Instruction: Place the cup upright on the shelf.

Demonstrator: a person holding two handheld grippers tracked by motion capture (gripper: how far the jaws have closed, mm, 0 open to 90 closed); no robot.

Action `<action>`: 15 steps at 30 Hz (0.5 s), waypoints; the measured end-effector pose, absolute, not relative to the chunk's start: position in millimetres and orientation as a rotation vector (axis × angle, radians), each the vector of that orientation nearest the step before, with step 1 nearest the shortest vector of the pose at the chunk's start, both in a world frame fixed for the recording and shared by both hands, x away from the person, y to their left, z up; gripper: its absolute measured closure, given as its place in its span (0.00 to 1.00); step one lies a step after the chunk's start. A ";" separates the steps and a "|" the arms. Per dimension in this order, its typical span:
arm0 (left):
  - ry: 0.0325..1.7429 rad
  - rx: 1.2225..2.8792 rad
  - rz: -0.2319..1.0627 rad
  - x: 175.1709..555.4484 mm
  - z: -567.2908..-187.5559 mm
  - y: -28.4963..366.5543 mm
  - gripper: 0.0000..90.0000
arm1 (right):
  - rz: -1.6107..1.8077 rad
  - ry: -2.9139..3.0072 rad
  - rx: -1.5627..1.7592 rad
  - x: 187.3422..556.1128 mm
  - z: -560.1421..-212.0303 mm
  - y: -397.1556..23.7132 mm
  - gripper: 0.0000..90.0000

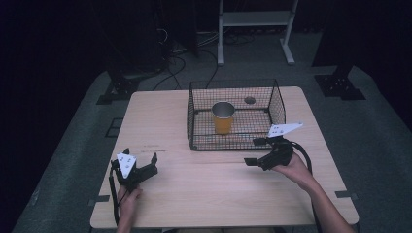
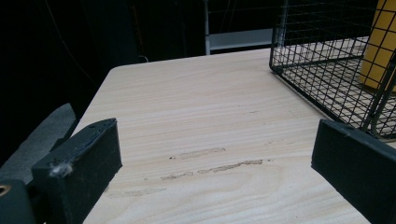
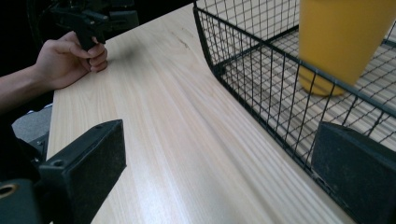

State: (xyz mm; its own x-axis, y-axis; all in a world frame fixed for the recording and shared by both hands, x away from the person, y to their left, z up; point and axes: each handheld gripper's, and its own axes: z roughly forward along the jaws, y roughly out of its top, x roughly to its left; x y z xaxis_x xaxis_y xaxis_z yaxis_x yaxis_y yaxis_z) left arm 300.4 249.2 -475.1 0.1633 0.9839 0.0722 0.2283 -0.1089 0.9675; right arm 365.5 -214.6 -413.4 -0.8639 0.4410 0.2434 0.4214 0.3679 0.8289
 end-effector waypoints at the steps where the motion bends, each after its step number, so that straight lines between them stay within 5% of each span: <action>1: 1.219 1.521 1.037 300.5 -475.1 249.1 0.01 | 1.559 2.582 0.820 364.3 -415.0 -215.8 0.03; 15: 1.220 1.521 1.038 300.5 -475.1 249.0 0.01 | 1.574 2.550 0.862 348.2 -427.5 -235.4 0.03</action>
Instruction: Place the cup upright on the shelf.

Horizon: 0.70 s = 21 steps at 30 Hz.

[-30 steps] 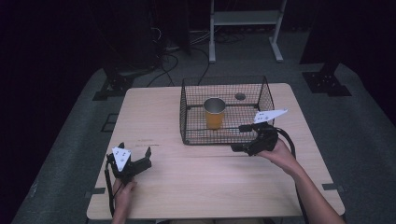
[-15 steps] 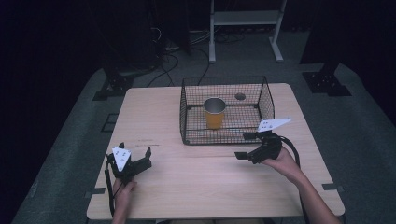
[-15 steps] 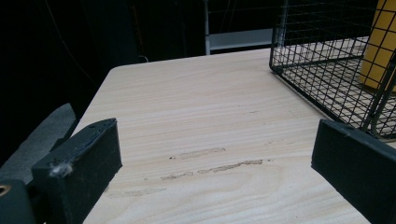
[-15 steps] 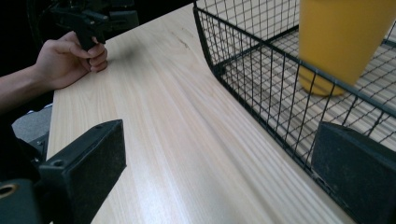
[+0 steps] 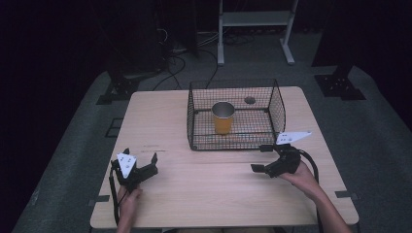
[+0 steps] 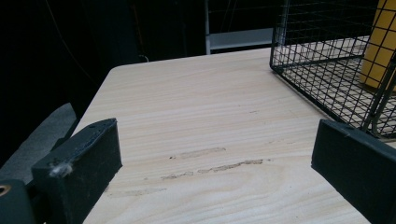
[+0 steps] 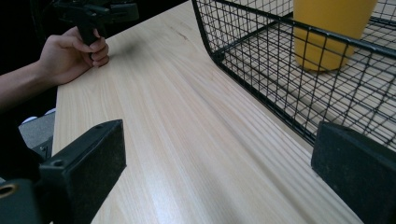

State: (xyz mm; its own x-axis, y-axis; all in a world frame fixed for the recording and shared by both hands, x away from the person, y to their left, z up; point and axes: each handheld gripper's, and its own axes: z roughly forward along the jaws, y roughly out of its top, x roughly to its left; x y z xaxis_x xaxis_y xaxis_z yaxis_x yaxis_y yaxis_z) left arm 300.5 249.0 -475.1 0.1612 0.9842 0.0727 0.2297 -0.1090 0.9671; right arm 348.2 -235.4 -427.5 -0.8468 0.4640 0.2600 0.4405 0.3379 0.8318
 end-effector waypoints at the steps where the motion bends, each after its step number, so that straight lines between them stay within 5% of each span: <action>1: 1.221 1.522 1.037 300.5 -475.1 249.0 0.01 | 1.571 2.548 0.866 347.6 -427.9 -236.5 0.03; 21: 1.221 1.524 1.040 300.4 -475.1 248.7 0.01 | 1.589 2.497 0.937 335.2 -441.8 -259.5 0.03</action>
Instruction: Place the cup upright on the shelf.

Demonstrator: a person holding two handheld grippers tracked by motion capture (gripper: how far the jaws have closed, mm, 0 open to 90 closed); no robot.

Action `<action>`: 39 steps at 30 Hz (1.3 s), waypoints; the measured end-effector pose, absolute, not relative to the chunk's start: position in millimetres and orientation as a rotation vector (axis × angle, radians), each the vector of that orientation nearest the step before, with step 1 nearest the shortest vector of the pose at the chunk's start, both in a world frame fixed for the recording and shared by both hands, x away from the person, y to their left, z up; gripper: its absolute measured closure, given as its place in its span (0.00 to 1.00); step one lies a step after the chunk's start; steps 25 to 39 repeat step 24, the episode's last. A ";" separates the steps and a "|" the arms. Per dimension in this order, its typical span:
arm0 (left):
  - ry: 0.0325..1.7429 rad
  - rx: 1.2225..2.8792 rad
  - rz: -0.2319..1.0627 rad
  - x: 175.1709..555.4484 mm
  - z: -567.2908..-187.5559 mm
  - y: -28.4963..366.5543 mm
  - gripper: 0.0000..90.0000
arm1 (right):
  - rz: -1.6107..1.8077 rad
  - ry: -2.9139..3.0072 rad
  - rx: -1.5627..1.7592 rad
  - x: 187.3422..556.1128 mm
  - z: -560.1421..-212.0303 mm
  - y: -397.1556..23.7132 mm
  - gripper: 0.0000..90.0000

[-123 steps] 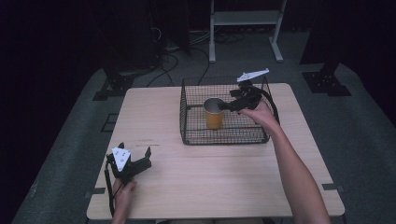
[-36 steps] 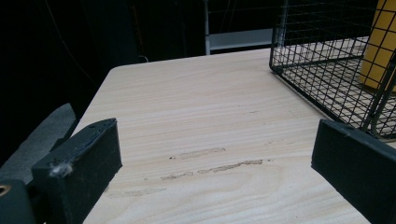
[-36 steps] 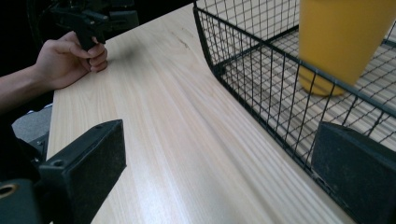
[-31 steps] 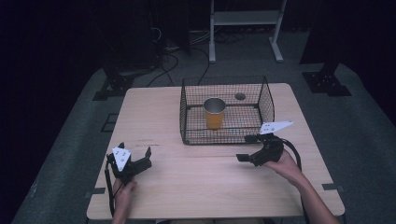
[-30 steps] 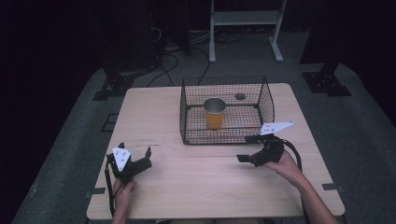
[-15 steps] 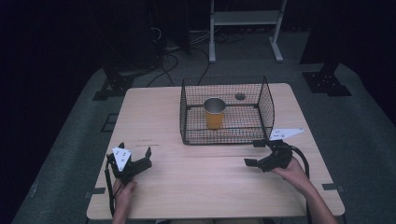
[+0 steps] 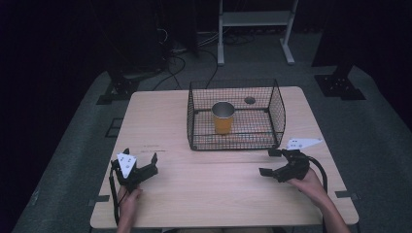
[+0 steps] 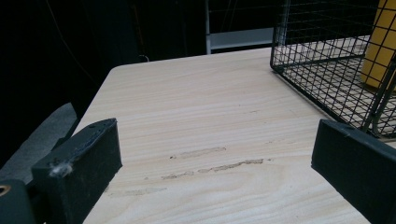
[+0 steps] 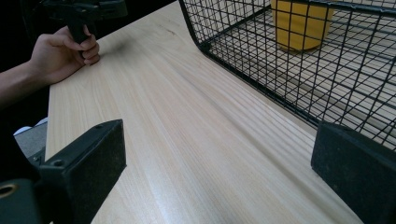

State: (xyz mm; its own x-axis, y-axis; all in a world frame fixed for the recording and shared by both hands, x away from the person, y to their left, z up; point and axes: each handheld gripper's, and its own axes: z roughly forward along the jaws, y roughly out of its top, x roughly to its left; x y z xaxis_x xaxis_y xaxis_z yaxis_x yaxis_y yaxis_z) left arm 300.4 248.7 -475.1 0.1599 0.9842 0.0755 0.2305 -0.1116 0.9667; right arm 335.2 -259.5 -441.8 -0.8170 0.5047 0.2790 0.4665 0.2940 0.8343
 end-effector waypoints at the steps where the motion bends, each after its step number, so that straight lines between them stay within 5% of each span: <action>1: 1.221 1.524 1.040 300.4 -475.1 248.8 0.01 | 1.581 2.499 0.938 334.6 -442.4 -259.9 0.03; 39: 1.219 1.532 1.055 300.4 -475.2 247.1 0.01 | 1.693 2.314 1.053 293.1 -470.3 -292.3 0.03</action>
